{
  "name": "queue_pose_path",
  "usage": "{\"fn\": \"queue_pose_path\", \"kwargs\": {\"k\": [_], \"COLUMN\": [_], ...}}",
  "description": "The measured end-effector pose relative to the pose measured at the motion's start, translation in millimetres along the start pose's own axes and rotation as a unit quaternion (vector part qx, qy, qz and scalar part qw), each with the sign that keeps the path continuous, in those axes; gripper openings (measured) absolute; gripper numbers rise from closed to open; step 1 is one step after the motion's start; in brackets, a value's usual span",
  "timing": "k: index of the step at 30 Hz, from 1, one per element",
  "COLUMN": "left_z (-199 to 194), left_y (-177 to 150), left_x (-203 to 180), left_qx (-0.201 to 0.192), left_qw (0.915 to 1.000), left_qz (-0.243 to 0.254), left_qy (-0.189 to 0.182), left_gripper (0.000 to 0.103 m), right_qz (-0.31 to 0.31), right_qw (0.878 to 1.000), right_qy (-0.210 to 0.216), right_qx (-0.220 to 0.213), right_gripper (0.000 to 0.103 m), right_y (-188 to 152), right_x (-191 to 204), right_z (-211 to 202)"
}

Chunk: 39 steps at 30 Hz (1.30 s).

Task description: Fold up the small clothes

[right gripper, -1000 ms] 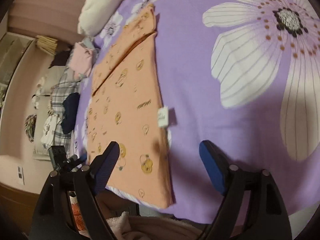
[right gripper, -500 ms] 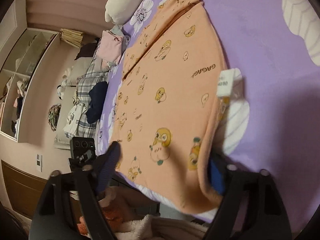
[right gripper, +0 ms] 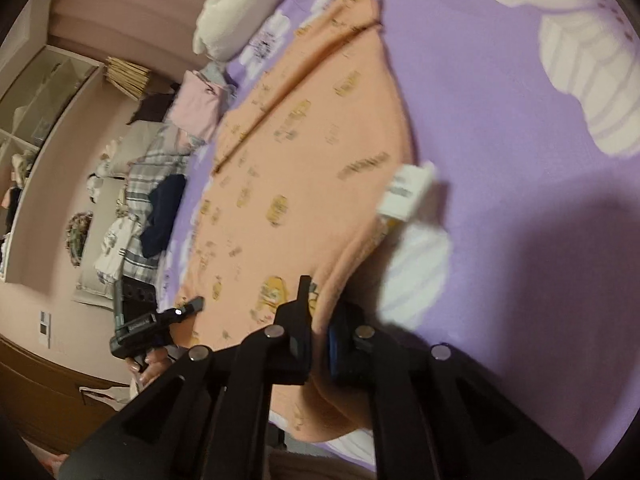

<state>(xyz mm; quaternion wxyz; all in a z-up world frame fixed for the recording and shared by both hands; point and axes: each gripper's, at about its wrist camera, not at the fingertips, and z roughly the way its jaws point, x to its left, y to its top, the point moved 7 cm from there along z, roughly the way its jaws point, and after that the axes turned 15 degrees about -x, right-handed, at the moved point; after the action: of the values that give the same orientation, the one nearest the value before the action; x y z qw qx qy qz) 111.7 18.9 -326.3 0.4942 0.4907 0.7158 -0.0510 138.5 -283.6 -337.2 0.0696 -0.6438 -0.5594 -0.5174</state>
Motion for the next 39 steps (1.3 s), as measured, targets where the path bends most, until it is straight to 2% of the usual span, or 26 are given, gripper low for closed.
{"fn": "queue_pose_path", "kwargs": {"k": [2, 5, 8, 10, 12, 13, 14, 15, 17, 19, 22, 24, 26, 28, 30, 31, 33, 35, 36, 39], "left_z": [0, -3, -4, -6, -8, -11, -12, -11, -10, -9, -7, 1, 8, 22, 42, 56, 77, 105, 118, 139], "left_y": [7, 22, 36, 43, 51, 55, 61, 69, 84, 101, 134, 160, 181, 200, 219, 227, 233, 234, 234, 237], "left_x": [-5, -22, -32, -36, -42, -44, -46, -53, -67, -85, -99, -104, -106, -110, -104, -92, -73, -42, -22, 12], "left_qx": [-0.012, -0.039, -0.071, -0.084, -0.096, -0.105, -0.115, -0.128, -0.144, -0.158, -0.169, -0.187, -0.198, -0.198, -0.203, -0.205, -0.199, -0.181, -0.176, -0.162], "left_qw": [0.9999, 0.9987, 0.9964, 0.9954, 0.9943, 0.993, 0.9917, 0.989, 0.9828, 0.9775, 0.9754, 0.9701, 0.9656, 0.9646, 0.9633, 0.9631, 0.9647, 0.9678, 0.9685, 0.9752], "left_qz": [0.009, 0.018, 0.047, 0.046, 0.037, 0.043, 0.053, 0.074, 0.113, 0.139, 0.141, 0.155, 0.167, 0.174, 0.173, 0.166, 0.154, 0.138, 0.118, 0.075], "left_qy": [0.006, -0.026, -0.008, -0.004, -0.027, -0.031, -0.021, 0.006, 0.022, 0.009, -0.015, 0.006, 0.023, 0.009, 0.028, 0.053, 0.077, 0.108, 0.131, 0.131], "left_gripper": [0.005, 0.005, 0.005, 0.005, 0.004, 0.004, 0.004, 0.004, 0.004, 0.004, 0.004, 0.004, 0.004, 0.004, 0.004, 0.004, 0.004, 0.004, 0.003, 0.003], "right_qz": [0.005, 0.011, 0.022, 0.034, 0.036, 0.038, 0.04, 0.04, 0.029, 0.015, 0.028, 0.028, 0.021, 0.017, 0.018, 0.022, 0.039, 0.054, 0.06, 0.081], "right_qw": [1.0, 0.998, 0.996, 0.995, 0.994, 0.993, 0.992, 0.991, 0.991, 0.99, 0.985, 0.984, 0.985, 0.986, 0.988, 0.989, 0.99, 0.991, 0.993, 0.992], "right_qy": [0.022, 0.053, 0.06, 0.069, 0.073, 0.077, 0.081, 0.083, 0.086, 0.086, 0.109, 0.111, 0.098, 0.084, 0.069, 0.054, 0.039, 0.025, 0.004, -0.047], "right_qx": [-0.018, -0.043, -0.055, -0.066, -0.078, -0.085, -0.091, -0.094, -0.099, -0.108, -0.133, -0.139, -0.14, -0.141, -0.14, -0.139, -0.133, -0.117, -0.103, -0.082], "right_gripper": [0.007, 0.007, 0.007, 0.007, 0.007, 0.007, 0.007, 0.007, 0.007, 0.007, 0.007, 0.007, 0.007, 0.007, 0.007, 0.007, 0.007, 0.007, 0.007, 0.006], "right_y": [7, 19, 28, 37, 46, 51, 55, 59, 72, 90, 124, 145, 169, 188, 211, 221, 233, 236, 235, 236], "right_x": [10, 19, 22, 25, 29, 31, 35, 38, 43, 52, 63, 65, 65, 61, 53, 46, 30, 8, -8, -47], "right_z": [-1, -7, -7, -7, -8, -9, -8, -8, -8, -3, 3, 12, 25, 37, 55, 68, 93, 119, 136, 166]}}
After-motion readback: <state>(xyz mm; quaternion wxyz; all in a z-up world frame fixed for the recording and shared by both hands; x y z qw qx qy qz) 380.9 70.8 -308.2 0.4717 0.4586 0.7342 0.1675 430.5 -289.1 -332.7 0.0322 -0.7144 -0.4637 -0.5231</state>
